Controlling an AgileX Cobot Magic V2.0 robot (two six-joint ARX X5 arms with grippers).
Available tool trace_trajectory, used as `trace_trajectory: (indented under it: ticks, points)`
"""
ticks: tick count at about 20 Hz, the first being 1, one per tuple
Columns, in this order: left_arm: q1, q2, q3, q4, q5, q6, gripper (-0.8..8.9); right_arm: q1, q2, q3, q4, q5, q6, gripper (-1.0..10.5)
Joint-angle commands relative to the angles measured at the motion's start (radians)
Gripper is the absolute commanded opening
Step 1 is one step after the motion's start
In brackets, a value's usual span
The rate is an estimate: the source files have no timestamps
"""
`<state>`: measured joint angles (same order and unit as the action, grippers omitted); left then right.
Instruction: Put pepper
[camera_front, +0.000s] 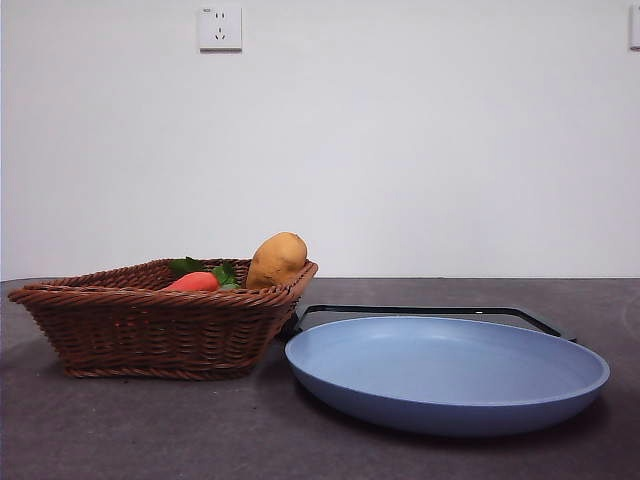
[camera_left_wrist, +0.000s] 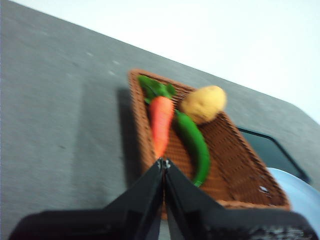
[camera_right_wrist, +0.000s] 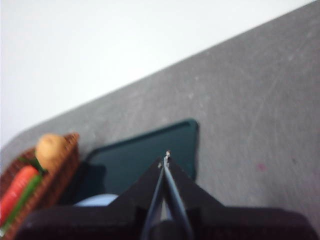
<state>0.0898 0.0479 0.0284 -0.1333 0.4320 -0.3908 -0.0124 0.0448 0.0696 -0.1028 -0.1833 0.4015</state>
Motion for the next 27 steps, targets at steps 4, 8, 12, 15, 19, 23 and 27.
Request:
trace_trajectory:
  ticks: [4, 8, 12, 15, 19, 23, 27]
  points:
    - [0.003, 0.072, 0.102, -0.001, 0.049, -0.048, 0.07, 0.002, 0.095, 0.145, 0.015, -0.031, 0.019, 0.1]
    - [0.003, 0.175, 0.22, -0.035, 0.075, -0.029, 0.07, 0.003, 0.207, 0.27, -0.026, -0.092, -0.013, 0.1]
    - [0.003, 0.304, 0.346, -0.095, 0.151, 0.041, 0.07, 0.013, 0.329, 0.403, -0.139, -0.164, -0.087, 0.1]
    - [0.002, 0.409, 0.454, -0.177, 0.222, 0.121, 0.07, 0.029, 0.422, 0.51, -0.256, -0.213, -0.165, 0.1]
    - [0.0, 0.526, 0.584, -0.299, 0.294, 0.235, 0.07, 0.063, 0.535, 0.657, -0.441, -0.233, -0.297, 0.1]
    - [-0.012, 0.628, 0.703, -0.439, 0.342, 0.347, 0.07, 0.094, 0.639, 0.787, -0.621, -0.238, -0.413, 0.1]
    - [-0.048, 0.705, 0.804, -0.612, 0.346, 0.464, 0.07, 0.129, 0.726, 0.893, -0.811, -0.237, -0.511, 0.1]
